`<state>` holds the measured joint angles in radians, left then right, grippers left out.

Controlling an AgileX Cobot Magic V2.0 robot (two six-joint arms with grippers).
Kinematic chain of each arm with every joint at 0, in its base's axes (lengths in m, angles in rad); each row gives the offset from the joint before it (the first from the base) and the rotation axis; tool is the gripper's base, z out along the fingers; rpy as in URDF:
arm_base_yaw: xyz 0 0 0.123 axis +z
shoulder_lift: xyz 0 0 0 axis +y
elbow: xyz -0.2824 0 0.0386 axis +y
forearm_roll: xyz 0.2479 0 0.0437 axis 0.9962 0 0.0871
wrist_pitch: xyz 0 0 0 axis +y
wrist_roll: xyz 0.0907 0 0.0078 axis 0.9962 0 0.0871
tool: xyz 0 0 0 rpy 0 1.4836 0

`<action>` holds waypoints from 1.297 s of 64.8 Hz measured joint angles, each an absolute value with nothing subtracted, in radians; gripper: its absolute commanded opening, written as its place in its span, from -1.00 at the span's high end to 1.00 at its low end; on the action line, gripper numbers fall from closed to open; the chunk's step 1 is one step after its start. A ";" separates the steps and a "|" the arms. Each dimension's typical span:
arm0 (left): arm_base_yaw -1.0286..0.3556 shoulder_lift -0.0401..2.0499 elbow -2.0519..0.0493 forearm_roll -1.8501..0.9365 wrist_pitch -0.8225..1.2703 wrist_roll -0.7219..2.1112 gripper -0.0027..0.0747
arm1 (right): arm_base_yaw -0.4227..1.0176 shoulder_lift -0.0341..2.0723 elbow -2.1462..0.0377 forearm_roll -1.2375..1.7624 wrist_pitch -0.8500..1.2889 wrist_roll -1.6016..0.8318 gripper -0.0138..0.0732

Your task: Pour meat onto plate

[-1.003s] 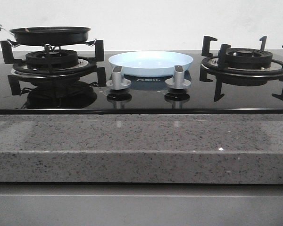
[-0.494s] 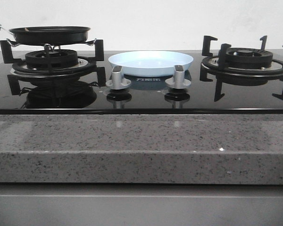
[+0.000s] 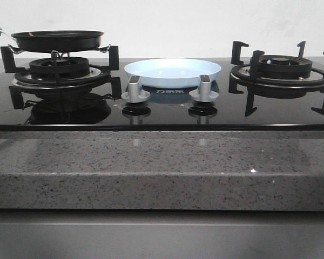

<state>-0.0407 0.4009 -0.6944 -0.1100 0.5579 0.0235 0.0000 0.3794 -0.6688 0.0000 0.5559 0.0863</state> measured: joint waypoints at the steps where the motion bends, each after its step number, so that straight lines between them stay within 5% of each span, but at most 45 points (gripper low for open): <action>1: -0.041 0.410 -0.700 -0.109 0.560 0.023 0.98 | 0.000 0.401 -0.682 0.000 0.568 0.086 0.84; 29: -0.041 0.572 -0.711 -0.105 0.560 0.023 0.93 | 0.000 0.665 -0.715 0.000 0.591 0.076 0.81; 36: -0.041 0.595 -0.711 -0.088 0.553 0.023 0.43 | 0.007 0.676 -0.715 0.000 0.591 0.058 0.53; 43: -0.041 0.619 -0.711 -0.071 0.552 0.023 -0.18 | 0.031 0.676 -0.715 0.000 0.591 0.049 -0.03; 47: -0.041 0.626 -0.711 -0.069 0.548 0.025 -0.32 | 0.049 0.676 -0.715 0.000 0.591 0.043 -0.37; 52: -0.041 0.628 -0.711 -0.067 0.542 0.025 -0.29 | 0.063 0.676 -0.715 0.000 0.591 0.041 -0.52; 84: -0.041 0.628 -0.711 -0.065 0.536 0.025 0.00 | 0.293 0.882 -0.889 0.014 0.746 0.036 -0.51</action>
<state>-0.0407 0.6276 -0.7111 -0.0651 0.5358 0.0250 0.2932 0.8823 -0.8890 0.0139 0.7458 0.0362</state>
